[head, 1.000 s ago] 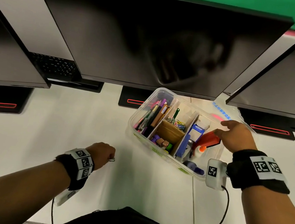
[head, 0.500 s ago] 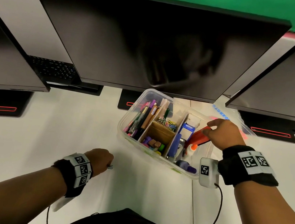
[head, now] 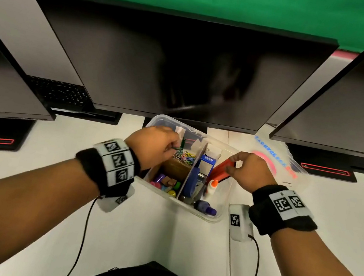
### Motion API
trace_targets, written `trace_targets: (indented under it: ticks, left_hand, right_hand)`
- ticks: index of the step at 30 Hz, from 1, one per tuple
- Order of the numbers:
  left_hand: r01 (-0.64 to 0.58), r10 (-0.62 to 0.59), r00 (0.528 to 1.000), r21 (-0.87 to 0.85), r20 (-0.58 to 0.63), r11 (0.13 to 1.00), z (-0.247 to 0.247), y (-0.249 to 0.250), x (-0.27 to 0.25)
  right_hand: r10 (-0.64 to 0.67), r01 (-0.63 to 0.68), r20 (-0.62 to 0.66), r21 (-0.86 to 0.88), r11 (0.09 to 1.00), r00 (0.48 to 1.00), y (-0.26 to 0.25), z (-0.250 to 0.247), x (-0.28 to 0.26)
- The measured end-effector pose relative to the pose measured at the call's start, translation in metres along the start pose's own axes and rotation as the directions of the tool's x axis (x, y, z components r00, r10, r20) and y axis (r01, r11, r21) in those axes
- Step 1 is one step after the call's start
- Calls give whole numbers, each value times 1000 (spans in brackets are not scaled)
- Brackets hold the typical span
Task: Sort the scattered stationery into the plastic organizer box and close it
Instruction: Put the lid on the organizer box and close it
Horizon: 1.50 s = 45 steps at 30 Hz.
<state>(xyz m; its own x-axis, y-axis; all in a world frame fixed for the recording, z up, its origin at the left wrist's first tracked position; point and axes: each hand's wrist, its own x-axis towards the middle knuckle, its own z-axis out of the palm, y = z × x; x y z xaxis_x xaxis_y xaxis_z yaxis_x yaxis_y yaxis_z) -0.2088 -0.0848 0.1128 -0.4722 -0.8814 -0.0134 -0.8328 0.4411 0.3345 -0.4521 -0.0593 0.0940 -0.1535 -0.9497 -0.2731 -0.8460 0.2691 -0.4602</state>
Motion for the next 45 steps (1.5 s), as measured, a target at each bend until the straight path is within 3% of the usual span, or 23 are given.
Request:
trace_targets:
  ticks: [6,9,12,15,18,20,24,28,33,37,41,45]
  left_hand:
    - [30,-67,977,181,201,983,17,15,43]
    - [74,-119,962,183,246,980,25,11,46]
    - [100,-127,966,130,226,986,23,2,38]
    - [101,-124,972,121,200,987,17,-15,25]
    - [141,-176,972,218,152,966,17,-40,10]
    - [214,-251,957,227,146,950,21,-55,-2]
    - [242,-265,954,160,144,957,35,-68,-26]
    - [271,-270,952,14,142,962,40,-65,-32]
    - [261,-255,957,-30,137,965,41,-65,-36]
    - [277,-264,947,-49,183,960,41,-65,-35]
    - [245,-232,955,-52,185,968,41,-68,-36]
    - [218,-205,965,-64,164,974,43,-71,-40]
  right_hand:
    - [-53,53,-10,57,997,999,6,4,-3]
    - [-61,75,-64,249,965,996,23,8,3]
    - [57,19,-175,404,914,983,50,13,9]
    - [160,-105,-201,260,960,966,83,29,13]
    - [240,-239,5,-77,968,971,115,52,11]
    - [272,-253,55,-231,940,961,130,64,7]
    - [228,-232,-47,-295,927,972,137,76,3]
    - [233,-232,-33,-293,927,972,132,77,-2]
    - [233,-212,7,-389,897,972,127,79,-13]
    - [232,-267,-133,-467,843,964,111,71,-20]
    - [203,-307,-362,-258,916,910,83,52,-24]
    - [189,-262,-451,-103,960,872,57,27,-33]
